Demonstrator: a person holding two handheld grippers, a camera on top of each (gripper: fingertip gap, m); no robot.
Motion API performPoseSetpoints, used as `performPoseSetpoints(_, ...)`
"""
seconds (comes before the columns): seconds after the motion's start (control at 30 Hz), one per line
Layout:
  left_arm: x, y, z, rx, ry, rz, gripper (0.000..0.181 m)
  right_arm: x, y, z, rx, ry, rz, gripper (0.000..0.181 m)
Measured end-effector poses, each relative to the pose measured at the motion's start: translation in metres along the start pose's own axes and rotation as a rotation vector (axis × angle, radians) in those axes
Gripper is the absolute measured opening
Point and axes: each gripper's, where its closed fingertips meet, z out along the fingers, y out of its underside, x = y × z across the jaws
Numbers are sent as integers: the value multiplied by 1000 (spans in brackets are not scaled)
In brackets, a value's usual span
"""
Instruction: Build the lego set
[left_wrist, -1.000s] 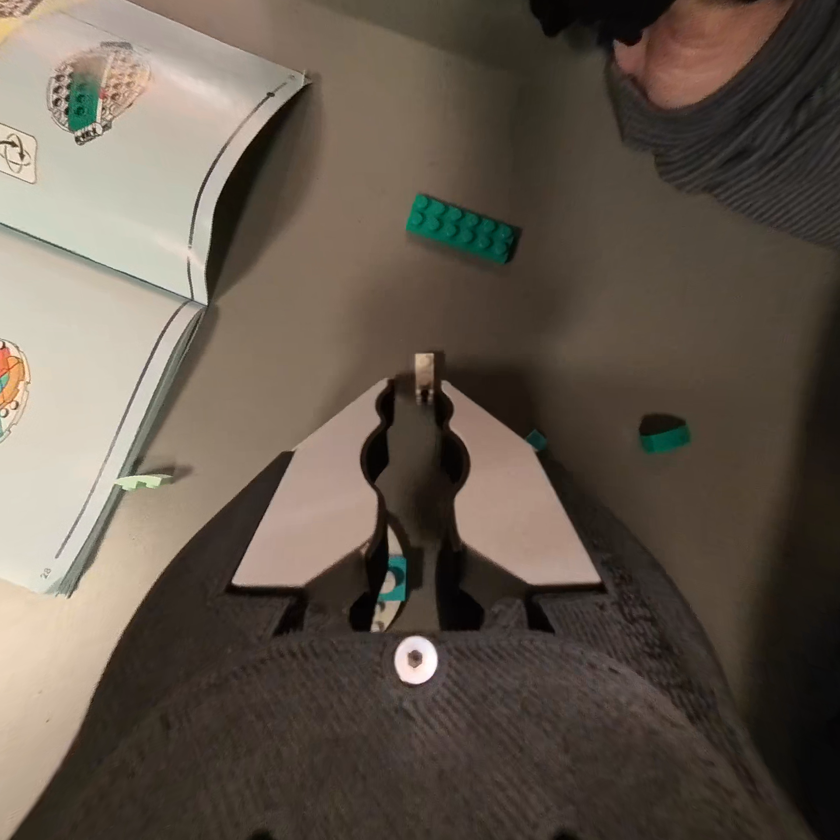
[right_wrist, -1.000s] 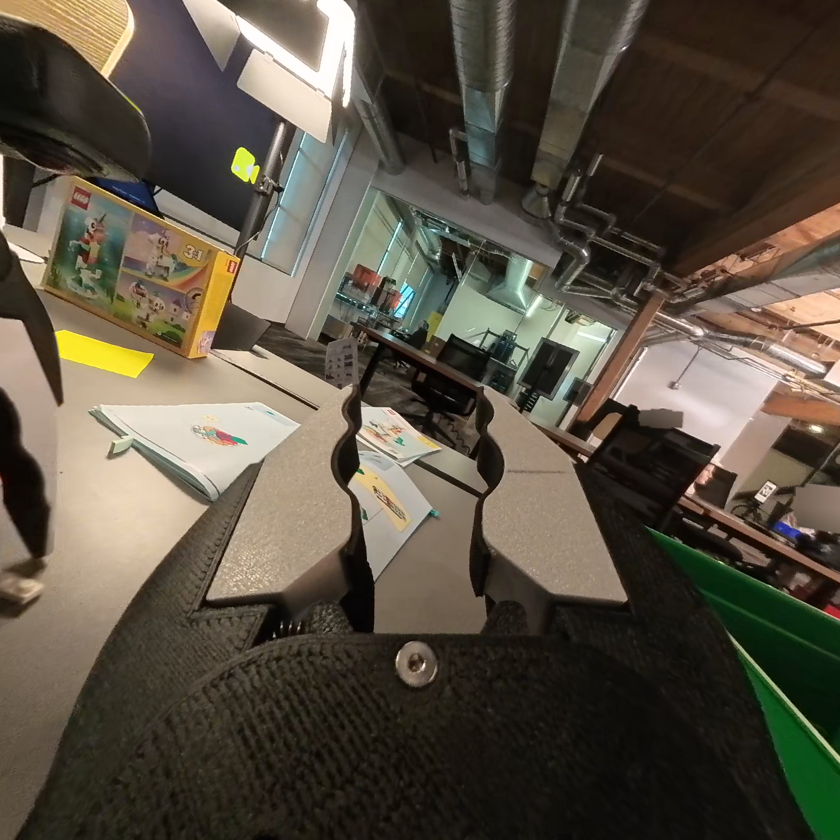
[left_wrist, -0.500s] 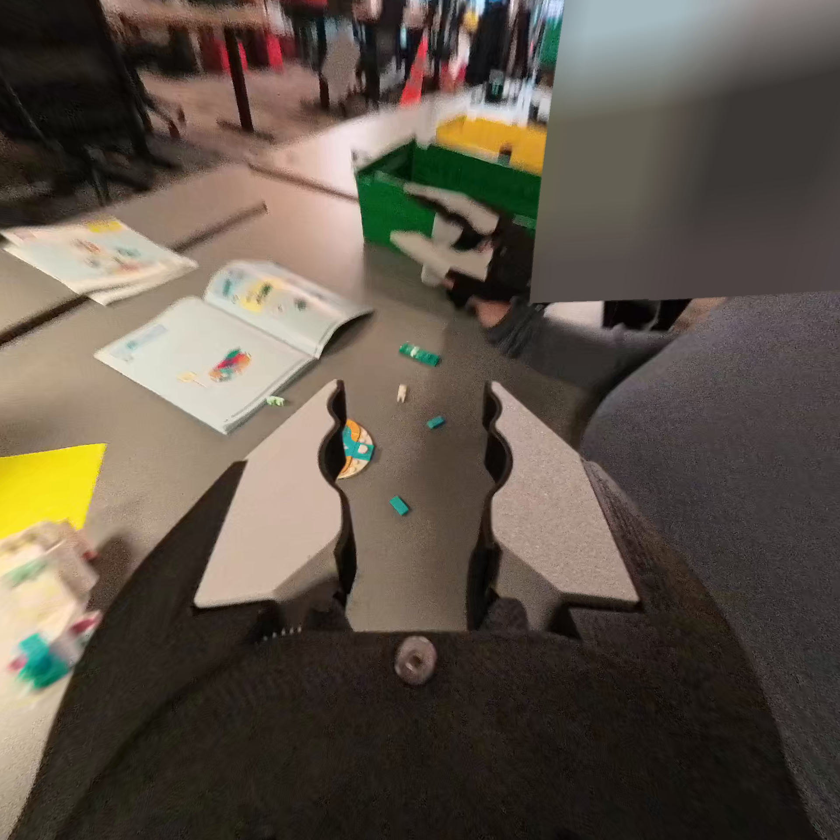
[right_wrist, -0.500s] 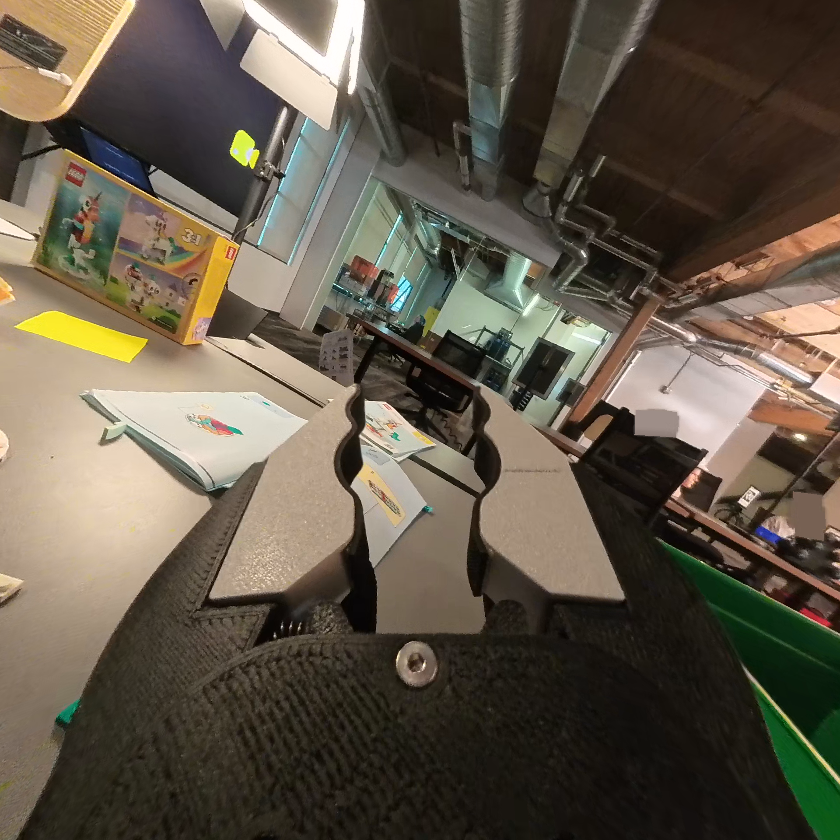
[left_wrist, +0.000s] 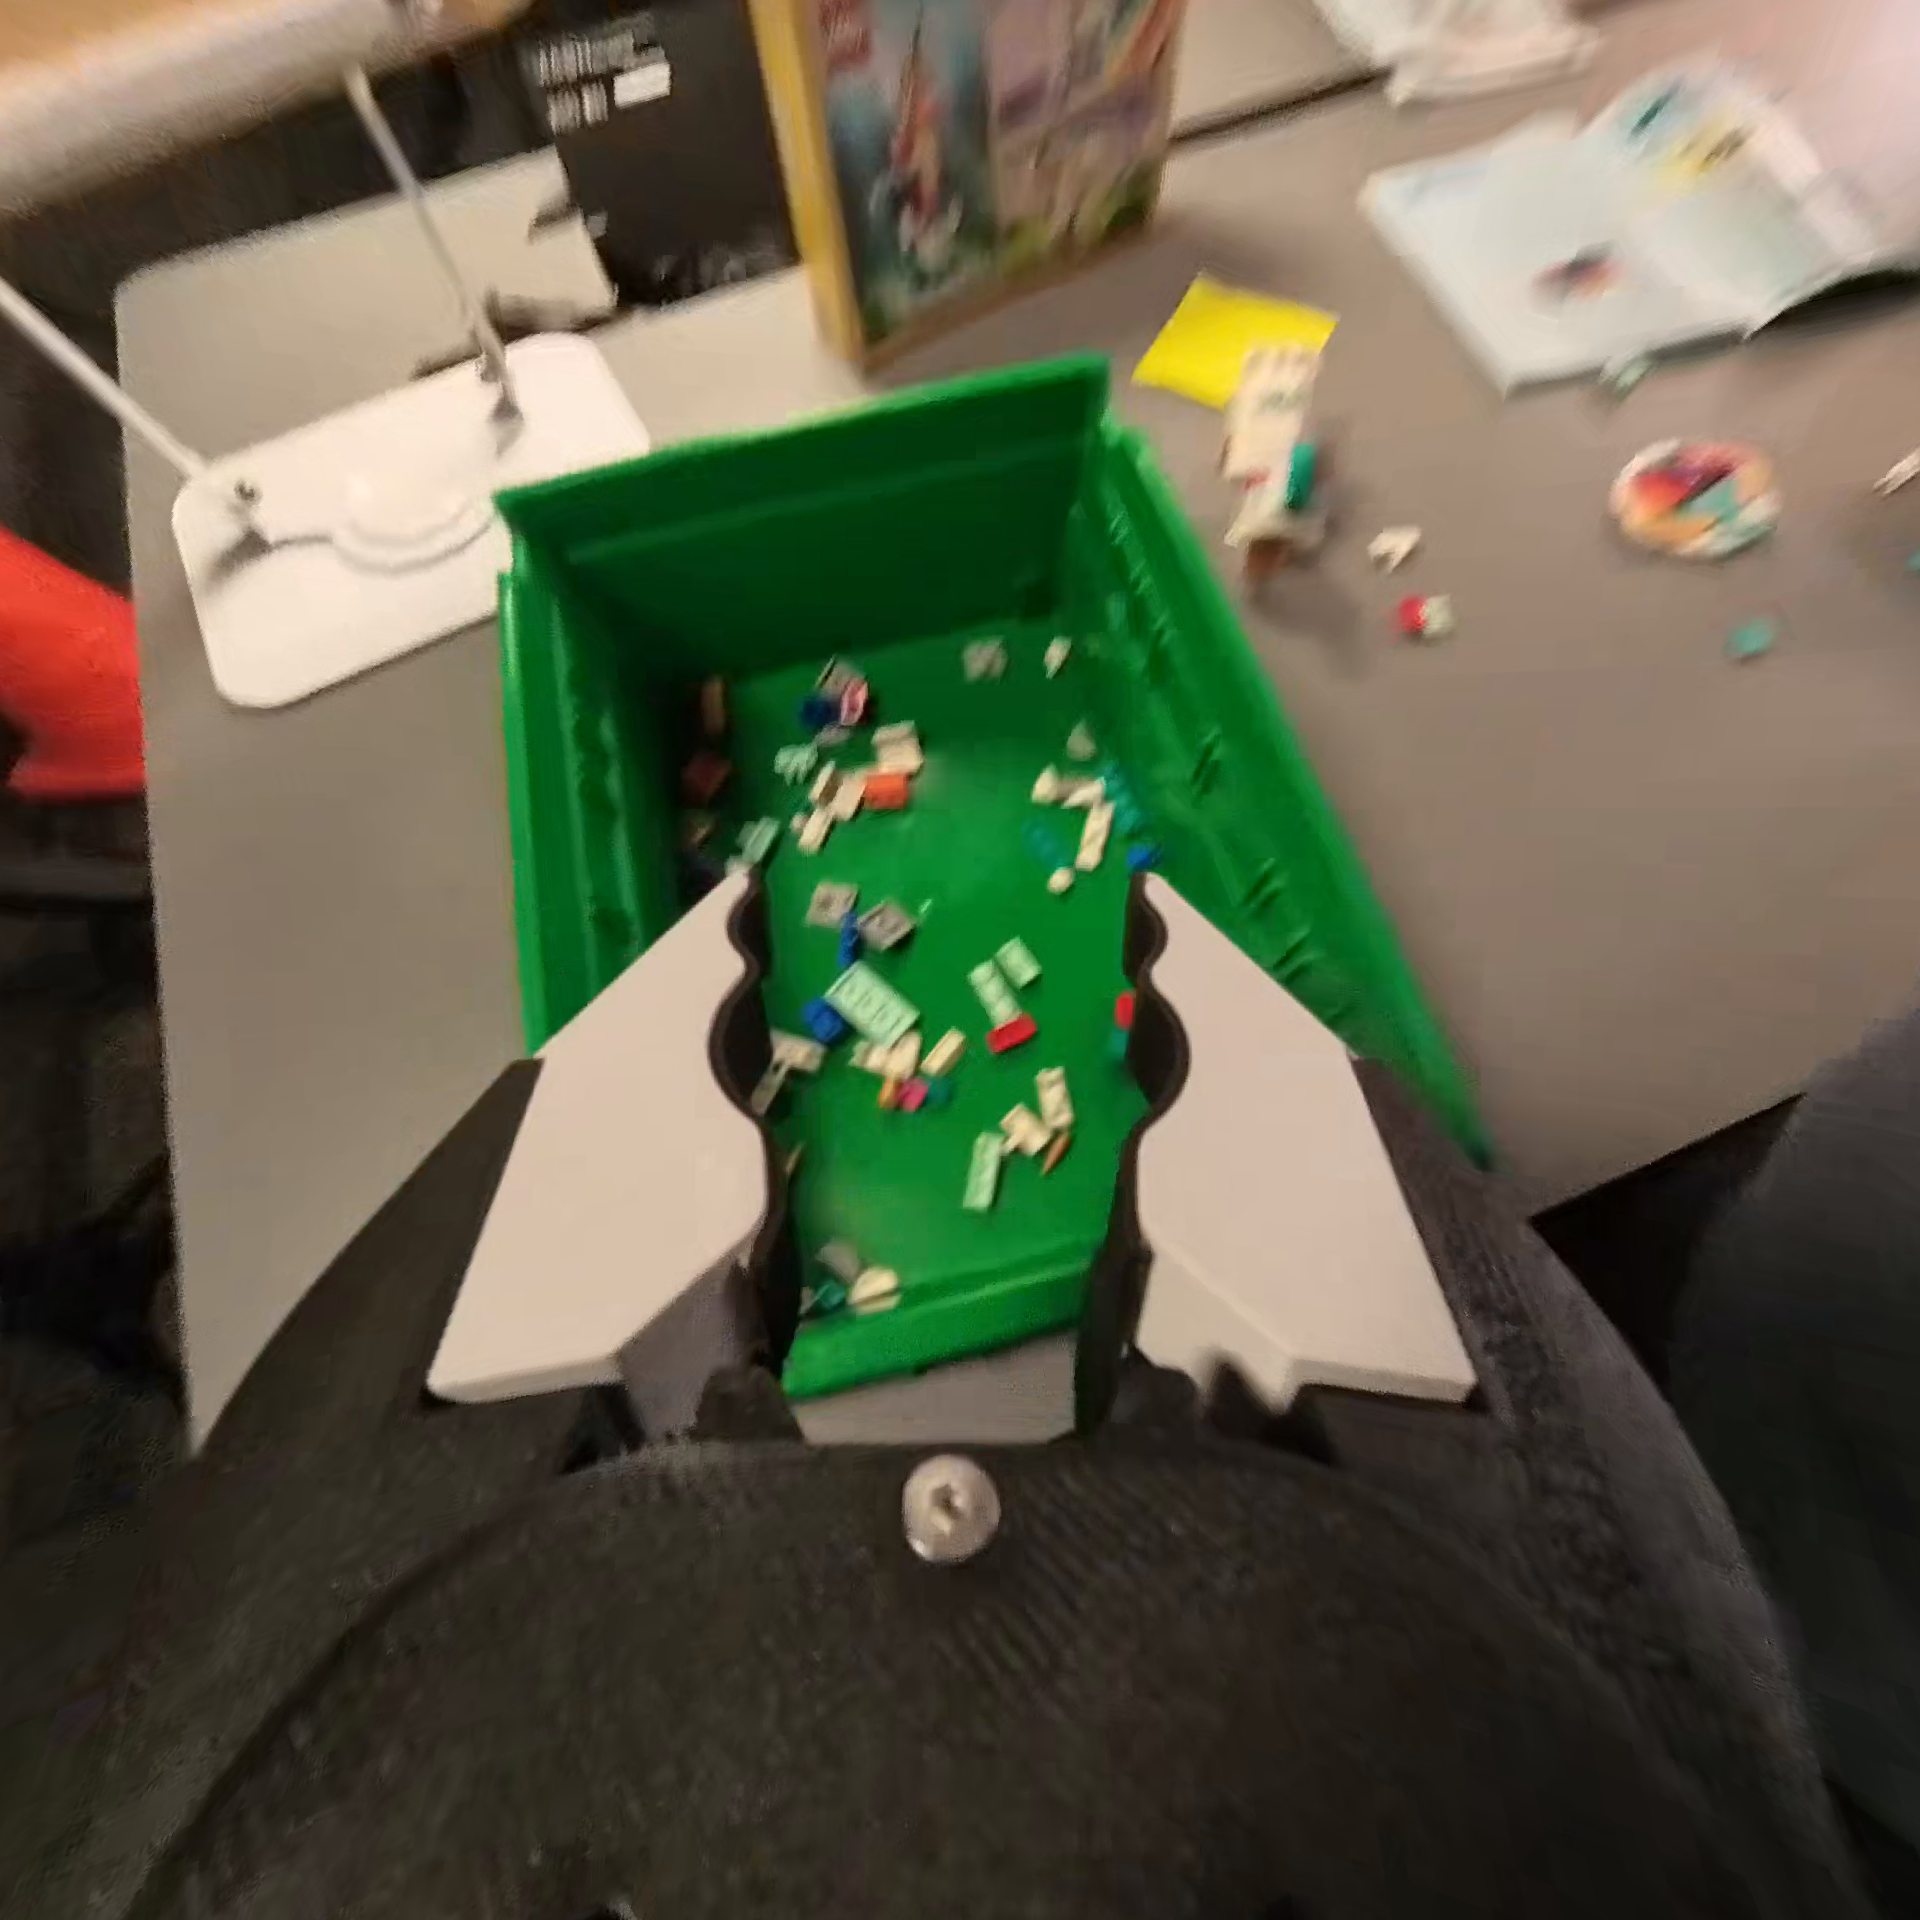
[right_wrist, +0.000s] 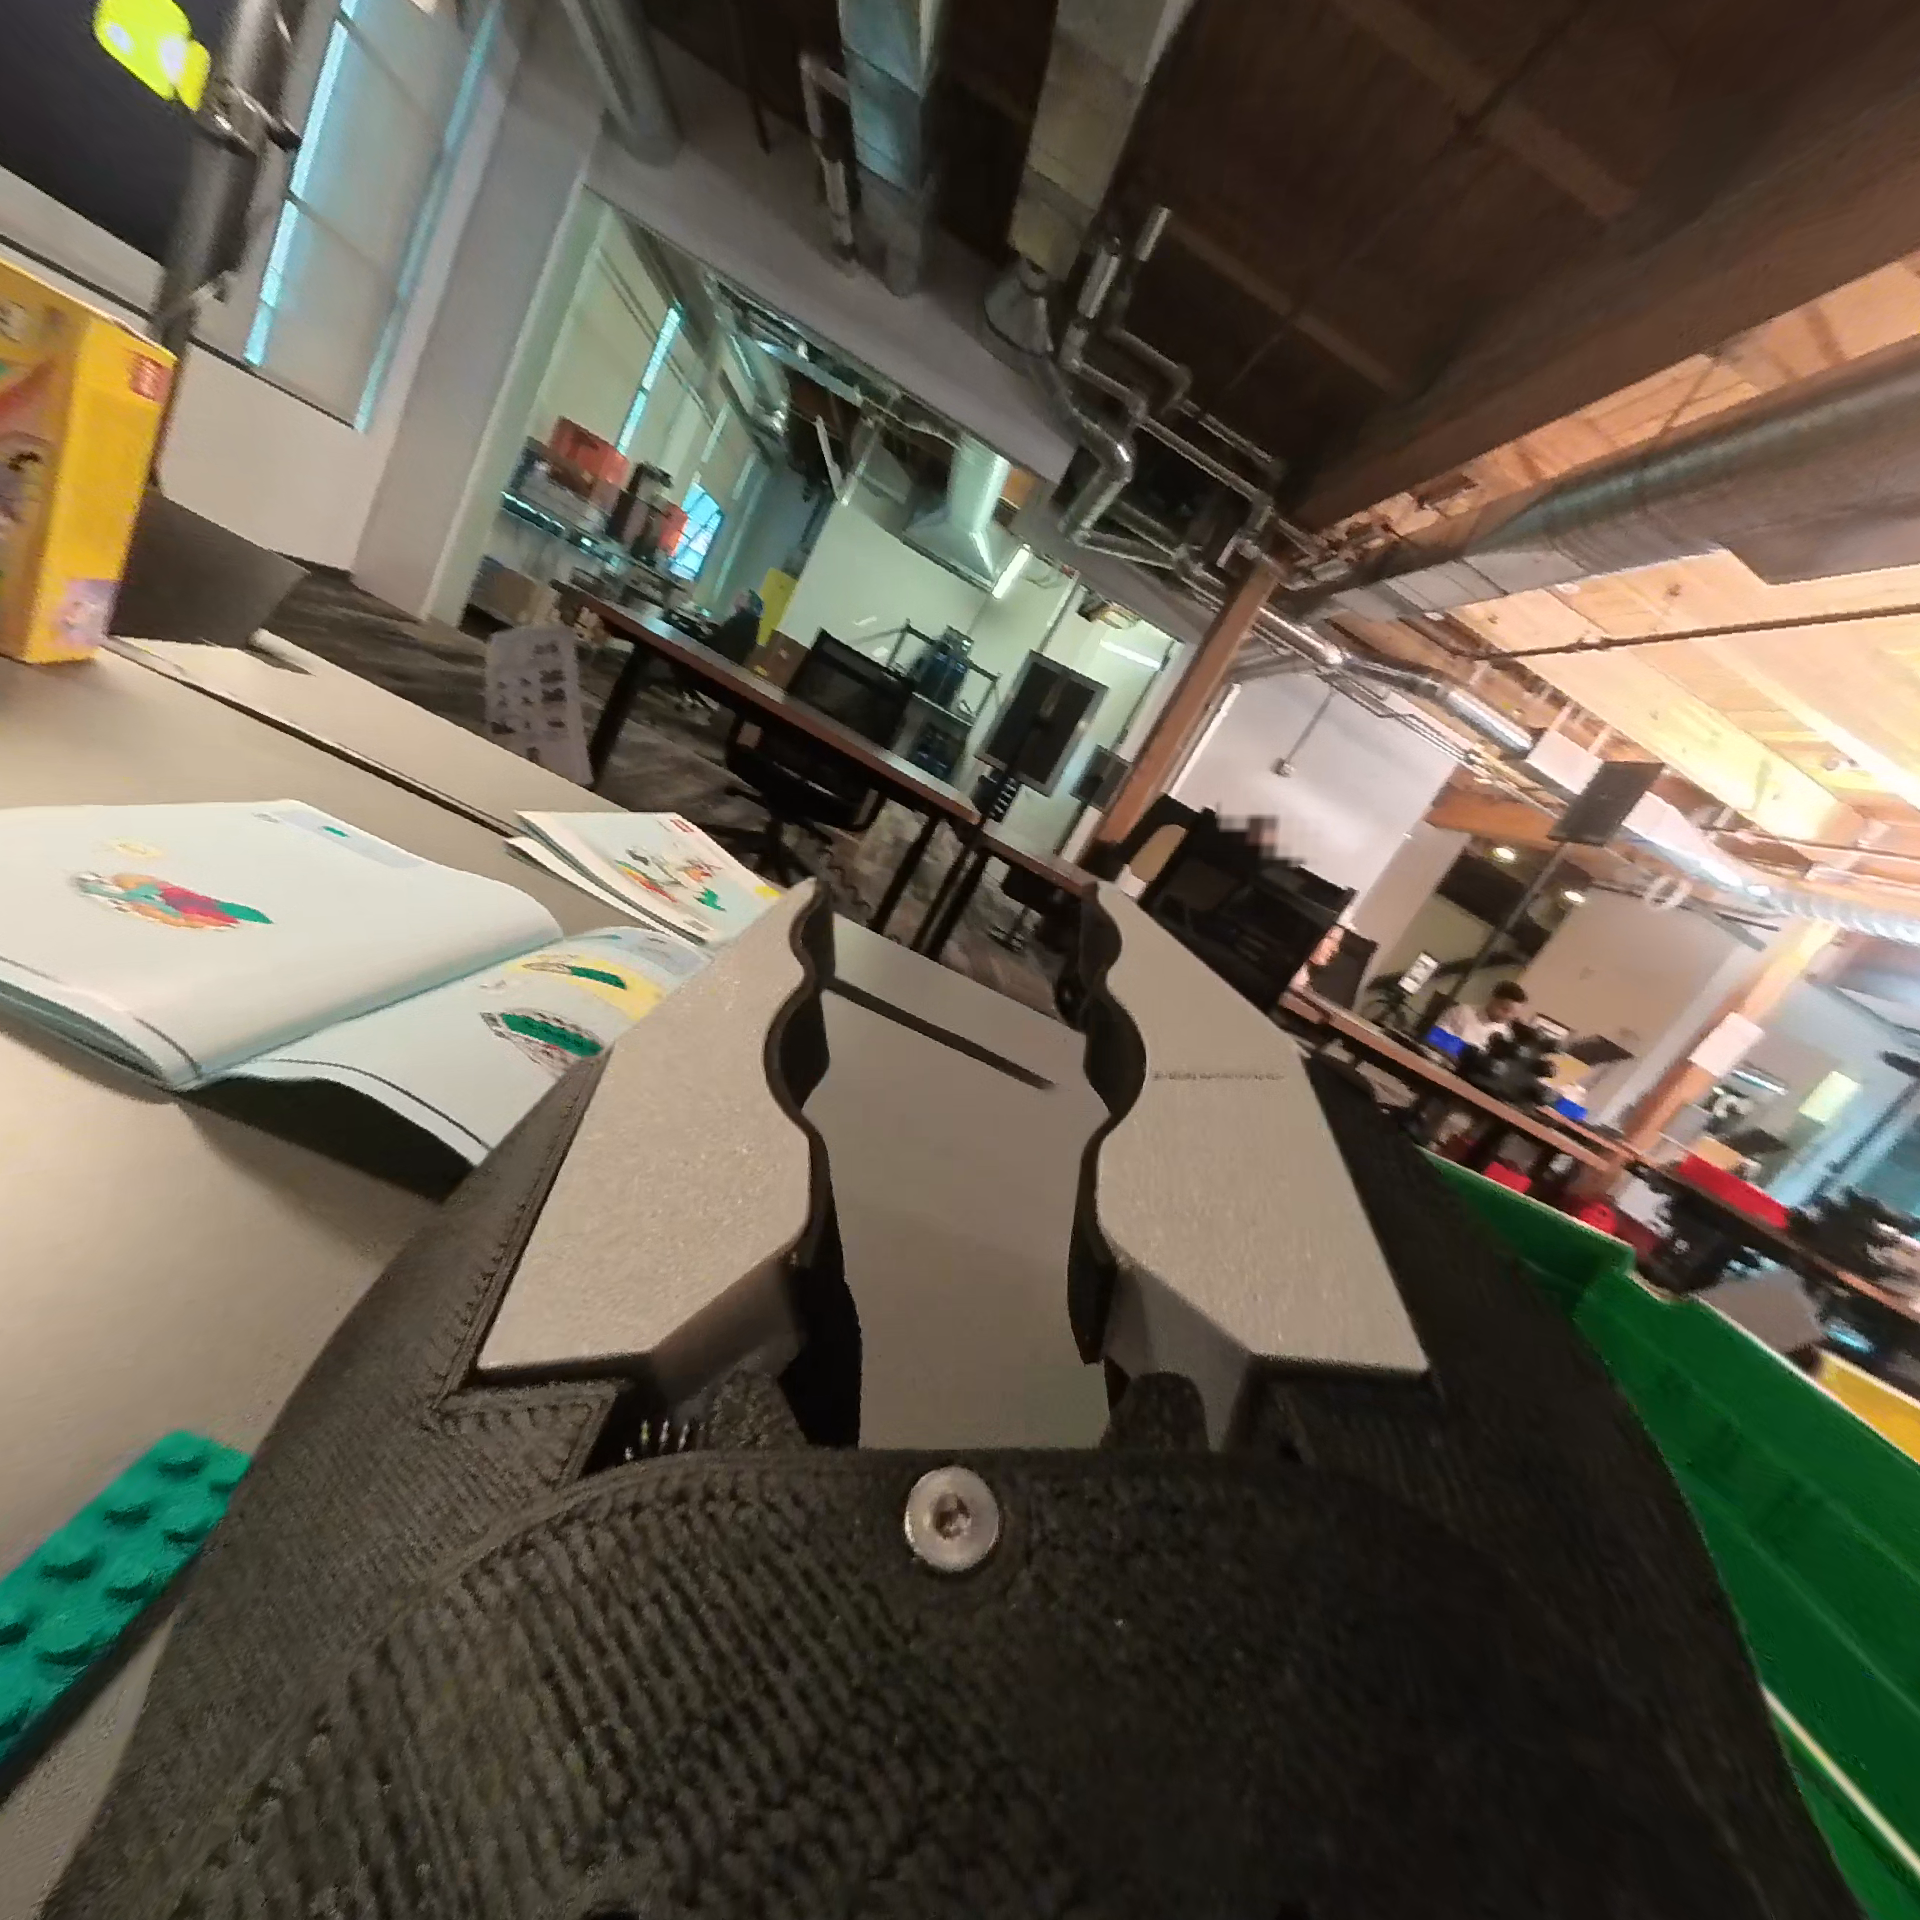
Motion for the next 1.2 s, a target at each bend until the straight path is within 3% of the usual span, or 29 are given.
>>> performPoseSetpoints(0.2, -18, 58, 27, -338, 130, -109, 36, 7, 11, 1, -80, 68, -84, 45)
performPoseSetpoints(0.53, -21, 105, 76, -608, 111, 111, 17, 9, 21, 3, -141, 88, -110, 45)
performPoseSetpoints(0.83, -24, 125, 83, -686, 103, 124, 22, 5, 20, 4, -137, 70, -117, 45)
performPoseSetpoints(1.2, -24, 128, 83, -715, 140, 184, 21, 6, 18, 3, -121, 69, -97, 45)
